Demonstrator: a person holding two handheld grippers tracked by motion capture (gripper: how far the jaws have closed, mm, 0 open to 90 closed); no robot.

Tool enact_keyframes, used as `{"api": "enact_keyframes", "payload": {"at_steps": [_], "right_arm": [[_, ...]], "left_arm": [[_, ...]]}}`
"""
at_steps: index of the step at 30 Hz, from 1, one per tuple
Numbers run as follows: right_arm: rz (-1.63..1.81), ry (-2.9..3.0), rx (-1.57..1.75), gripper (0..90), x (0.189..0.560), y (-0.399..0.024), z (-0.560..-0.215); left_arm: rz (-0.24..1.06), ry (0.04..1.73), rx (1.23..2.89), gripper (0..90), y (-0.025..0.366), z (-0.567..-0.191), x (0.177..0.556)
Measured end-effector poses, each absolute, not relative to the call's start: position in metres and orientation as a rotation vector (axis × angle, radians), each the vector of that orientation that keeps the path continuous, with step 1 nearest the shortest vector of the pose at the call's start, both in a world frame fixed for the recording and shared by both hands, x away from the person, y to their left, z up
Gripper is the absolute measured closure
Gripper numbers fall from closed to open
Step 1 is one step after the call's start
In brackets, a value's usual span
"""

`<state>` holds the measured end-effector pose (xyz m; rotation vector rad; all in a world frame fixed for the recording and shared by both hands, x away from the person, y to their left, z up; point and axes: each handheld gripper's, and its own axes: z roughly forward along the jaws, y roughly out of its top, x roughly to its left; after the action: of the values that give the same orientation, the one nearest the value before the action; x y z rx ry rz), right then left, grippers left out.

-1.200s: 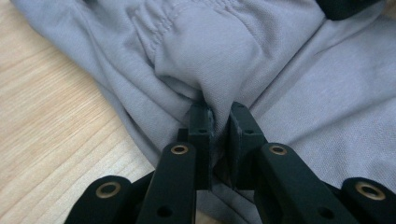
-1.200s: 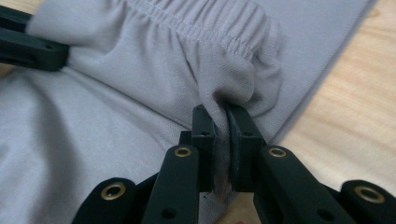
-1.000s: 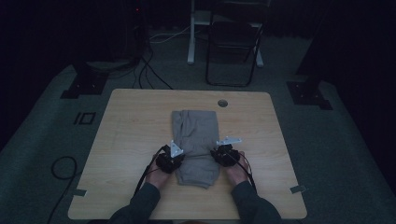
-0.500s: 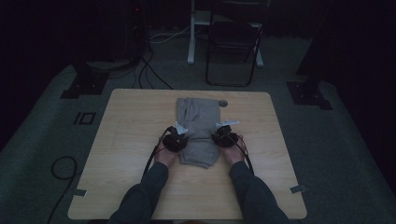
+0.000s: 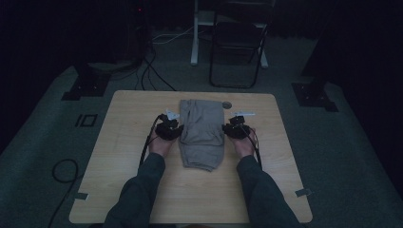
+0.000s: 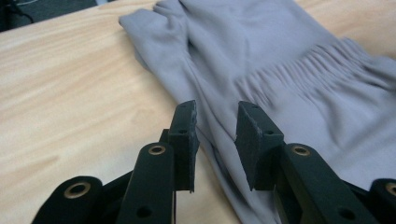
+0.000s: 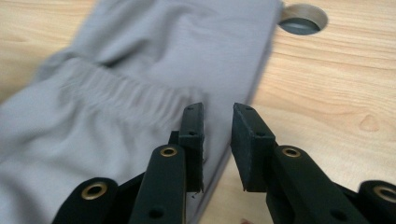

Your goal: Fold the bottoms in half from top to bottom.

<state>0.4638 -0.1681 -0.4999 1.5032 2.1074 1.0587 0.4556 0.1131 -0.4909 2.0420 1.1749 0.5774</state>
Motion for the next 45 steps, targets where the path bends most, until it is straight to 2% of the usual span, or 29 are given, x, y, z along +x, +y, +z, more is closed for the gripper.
{"api": "enact_keyframes", "payload": {"at_steps": [5,8,18,26,31,38,45], "right_arm": [[0.971,2.152,1.541,75.1,0.488,-0.158,-0.514],[0.907,2.208,1.539,75.0,0.493,-0.149,-0.524],[1.076,2.303,1.476,68.3,0.476,-0.153,-0.520],[1.189,2.355,1.382,67.8,0.455,-0.158,-0.516],[1.265,2.372,1.346,67.7,0.450,-0.163,-0.514],[1.231,2.257,1.428,65.4,0.458,-0.170,-0.504],[1.303,2.169,1.504,54.2,0.473,-0.166,-0.493]], "left_arm": [[0.578,1.187,2.125,68.0,0.097,-0.503,0.472],[0.569,1.182,2.179,64.1,0.088,-0.511,0.471],[0.547,1.066,2.189,55.9,0.080,-0.505,0.446],[0.473,0.978,2.195,55.9,0.082,-0.512,0.421],[0.471,0.913,2.199,61.3,0.079,-0.509,0.414],[0.516,1.006,2.133,61.3,0.083,-0.499,0.435],[0.514,1.065,2.108,61.3,0.077,-0.495,0.459]]}}
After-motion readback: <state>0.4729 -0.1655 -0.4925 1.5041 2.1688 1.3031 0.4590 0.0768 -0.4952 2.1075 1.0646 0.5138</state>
